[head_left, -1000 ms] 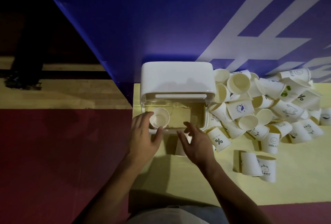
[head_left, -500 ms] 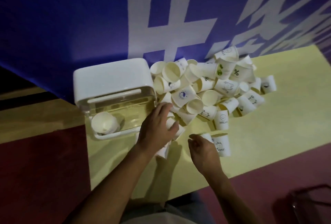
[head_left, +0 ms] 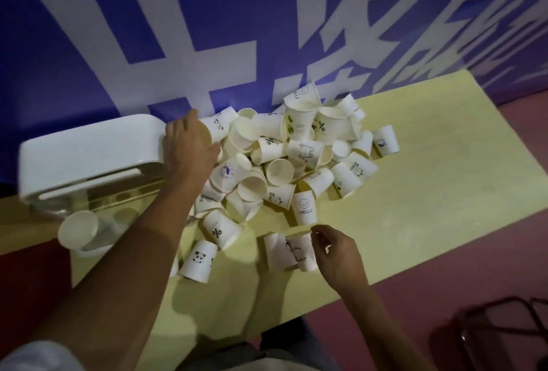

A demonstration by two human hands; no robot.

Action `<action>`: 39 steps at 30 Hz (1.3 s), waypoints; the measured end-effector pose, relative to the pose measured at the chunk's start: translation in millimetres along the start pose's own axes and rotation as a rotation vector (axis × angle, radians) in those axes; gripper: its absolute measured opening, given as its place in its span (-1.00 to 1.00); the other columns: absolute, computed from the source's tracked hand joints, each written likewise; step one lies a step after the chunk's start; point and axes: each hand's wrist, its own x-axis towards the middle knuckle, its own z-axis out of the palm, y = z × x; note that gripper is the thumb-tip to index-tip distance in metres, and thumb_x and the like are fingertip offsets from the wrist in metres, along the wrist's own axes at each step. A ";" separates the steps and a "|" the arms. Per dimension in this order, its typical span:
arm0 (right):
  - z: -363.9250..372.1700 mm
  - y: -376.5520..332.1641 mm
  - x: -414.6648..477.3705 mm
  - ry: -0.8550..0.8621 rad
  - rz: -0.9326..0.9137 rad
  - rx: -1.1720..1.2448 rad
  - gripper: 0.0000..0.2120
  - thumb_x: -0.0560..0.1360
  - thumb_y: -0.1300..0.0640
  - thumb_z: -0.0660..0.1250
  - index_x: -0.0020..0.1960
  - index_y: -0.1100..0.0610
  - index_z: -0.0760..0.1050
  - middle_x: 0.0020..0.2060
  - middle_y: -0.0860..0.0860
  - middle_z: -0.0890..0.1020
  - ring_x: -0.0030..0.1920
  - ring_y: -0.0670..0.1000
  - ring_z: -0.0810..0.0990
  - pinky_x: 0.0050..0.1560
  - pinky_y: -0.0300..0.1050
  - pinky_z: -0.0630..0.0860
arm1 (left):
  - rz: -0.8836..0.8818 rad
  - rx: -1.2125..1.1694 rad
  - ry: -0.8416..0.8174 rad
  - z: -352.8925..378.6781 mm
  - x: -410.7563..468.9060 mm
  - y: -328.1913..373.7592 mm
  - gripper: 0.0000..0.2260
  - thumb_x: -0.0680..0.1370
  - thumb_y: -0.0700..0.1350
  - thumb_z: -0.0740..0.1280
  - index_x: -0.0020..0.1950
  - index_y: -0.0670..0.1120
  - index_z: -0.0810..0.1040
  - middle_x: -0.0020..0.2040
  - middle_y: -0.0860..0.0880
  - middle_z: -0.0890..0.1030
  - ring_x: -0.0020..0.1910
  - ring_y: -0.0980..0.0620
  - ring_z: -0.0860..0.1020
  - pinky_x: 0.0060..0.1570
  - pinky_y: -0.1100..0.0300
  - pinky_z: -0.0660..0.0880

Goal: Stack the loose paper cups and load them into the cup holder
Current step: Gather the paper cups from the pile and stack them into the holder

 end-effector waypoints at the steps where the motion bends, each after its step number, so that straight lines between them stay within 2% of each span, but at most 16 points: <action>1: -4.7 3.5 6.8 0.009 -0.010 0.009 -0.79 0.61 0.10 0.34 0.21 0.06 0.66 -0.09 -0.06 0.71 -0.12 -0.07 0.66 -0.08 0.00 0.63 | -0.009 -0.014 0.021 -1.1 -2.2 1.5 -0.31 0.44 0.07 0.57 0.46 -0.11 0.36 0.35 -0.18 0.52 0.29 -0.19 0.48 0.29 -0.07 0.47; 4: -17.1 4.9 33.2 0.053 -0.055 0.050 -0.78 0.59 0.09 0.39 0.21 0.07 0.63 -0.10 -0.10 0.68 -0.15 -0.10 0.63 -0.11 0.04 0.63 | -0.069 -0.167 0.082 -13.5 -16.9 10.6 -0.32 0.45 0.04 0.57 0.44 -0.09 0.33 0.35 -0.15 0.50 0.28 -0.18 0.49 0.27 -0.07 0.51; 7: -30.0 -5.1 70.8 0.078 -0.063 0.059 -0.57 0.55 -0.02 0.45 0.37 0.06 0.52 0.11 -0.06 0.63 -0.04 -0.05 0.61 -0.01 0.03 0.61 | -0.060 -0.327 0.120 -28.2 -38.5 29.3 -0.35 0.45 0.04 0.57 0.42 -0.07 0.33 0.34 -0.11 0.46 0.28 -0.12 0.49 0.27 -0.04 0.53; 10: -40.9 -18.7 112.7 0.071 -0.126 0.027 -0.29 0.49 -0.06 0.53 0.53 0.11 0.35 0.35 0.09 0.51 0.30 0.06 0.50 0.20 0.00 0.49 | -0.039 -0.376 0.087 -31.7 -57.3 48.7 -0.34 0.45 0.12 0.56 0.45 -0.02 0.37 0.39 -0.07 0.43 0.34 -0.04 0.45 0.28 0.14 0.46; 13: -49.3 -36.4 149.9 0.066 -0.165 -0.004 -0.14 0.44 -0.12 0.56 0.58 0.17 0.27 0.44 0.16 0.43 0.42 0.17 0.42 0.33 0.09 0.45 | -0.023 -0.427 0.036 -23.7 -71.9 59.7 -0.34 0.46 0.15 0.54 0.48 0.02 0.42 0.42 -0.03 0.42 0.39 0.01 0.42 0.25 0.42 0.33; 14: -51.0 -44.1 160.7 0.079 -0.175 -0.006 -0.13 0.44 -0.16 0.54 0.58 0.15 0.26 0.44 0.15 0.43 0.42 0.17 0.42 0.34 0.12 0.46 | -0.012 -0.446 0.017 -19.6 -76.0 61.3 -0.36 0.46 0.15 0.54 0.49 0.03 0.43 0.42 -0.02 0.43 0.40 0.02 0.41 0.22 0.52 0.28; 15: -52.2 -52.8 171.3 0.092 -0.186 -0.011 -0.14 0.45 -0.20 0.52 0.59 0.12 0.26 0.44 0.13 0.43 0.42 0.16 0.42 0.33 0.13 0.48 | -0.002 -0.451 0.001 -15.6 -79.3 62.9 -0.37 0.47 0.15 0.53 0.49 0.05 0.44 0.42 -0.01 0.43 0.41 0.03 0.40 0.22 0.54 0.27; 18: -52.5 -83.0 199.9 0.119 -0.184 -0.039 -0.16 0.47 -0.34 0.40 0.58 0.06 0.24 0.42 0.10 0.48 0.38 0.13 0.47 0.27 0.15 0.54 | 0.006 -0.427 -0.033 -5.1 -83.4 68.0 -0.37 0.48 0.16 0.51 0.51 0.06 0.43 0.42 0.01 0.42 0.43 0.02 0.38 0.29 0.26 0.36; 21: -50.3 -111.1 221.6 0.134 -0.145 -0.030 -0.15 0.46 -0.40 0.37 0.55 0.08 0.28 0.39 0.10 0.53 0.37 0.15 0.50 0.28 0.18 0.54 | -0.011 -0.454 -0.056 -1.3 -80.2 74.5 -0.33 0.46 0.16 0.51 0.51 0.03 0.40 0.44 0.00 0.42 0.43 0.03 0.36 0.31 0.18 0.33; 28: -41.8 -125.4 238.0 0.136 -0.035 -0.026 -0.24 0.47 -0.31 0.42 0.48 0.14 0.35 0.28 0.09 0.61 0.28 0.16 0.57 0.13 0.04 0.53 | -0.097 -0.515 -0.128 -1.2 -73.0 80.9 -0.24 0.40 0.12 0.59 0.50 0.00 0.33 0.45 0.00 0.41 0.42 0.04 0.35 0.26 0.14 0.37; 33: -45.7 -120.9 223.2 0.214 -0.149 0.076 -0.24 0.49 -0.22 0.44 0.52 0.15 0.31 0.39 0.08 0.52 0.38 0.11 0.48 0.30 0.00 0.46 | -0.113 -0.568 -0.135 -0.2 -73.0 75.5 -0.22 0.30 0.12 0.65 0.41 -0.02 0.39 0.34 0.02 0.46 0.31 0.04 0.42 0.24 0.08 0.47; 35: -49.1 -119.5 210.0 0.234 -0.228 0.156 -0.24 0.47 -0.18 0.47 0.52 0.14 0.32 0.39 0.05 0.51 0.37 0.08 0.48 0.36 -0.01 0.46 | -0.111 -0.585 -0.147 -1.4 -73.3 73.4 -0.23 0.28 0.13 0.66 0.38 -0.01 0.40 0.31 0.04 0.47 0.28 0.06 0.43 0.19 0.14 0.45; 36: -50.2 -118.2 203.0 0.241 -0.270 0.189 -0.27 0.46 -0.15 0.49 0.50 0.13 0.34 0.37 0.03 0.53 0.34 0.06 0.49 0.35 0.05 0.50 | -0.106 -0.597 -0.152 -2.7 -74.1 71.9 -0.23 0.27 0.16 0.65 0.37 0.01 0.41 0.31 0.05 0.48 0.28 0.07 0.43 0.17 0.20 0.43; 39: -50.3 -118.0 180.1 0.268 -0.364 0.229 -0.34 0.45 -0.07 0.54 0.44 0.09 0.40 0.29 -0.03 0.56 0.26 0.00 0.53 0.24 0.11 0.55 | -0.061 -0.627 -0.148 -8.3 -77.4 63.6 -0.25 0.28 0.24 0.59 0.37 0.04 0.44 0.31 0.08 0.49 0.27 0.16 0.42 0.13 0.53 0.30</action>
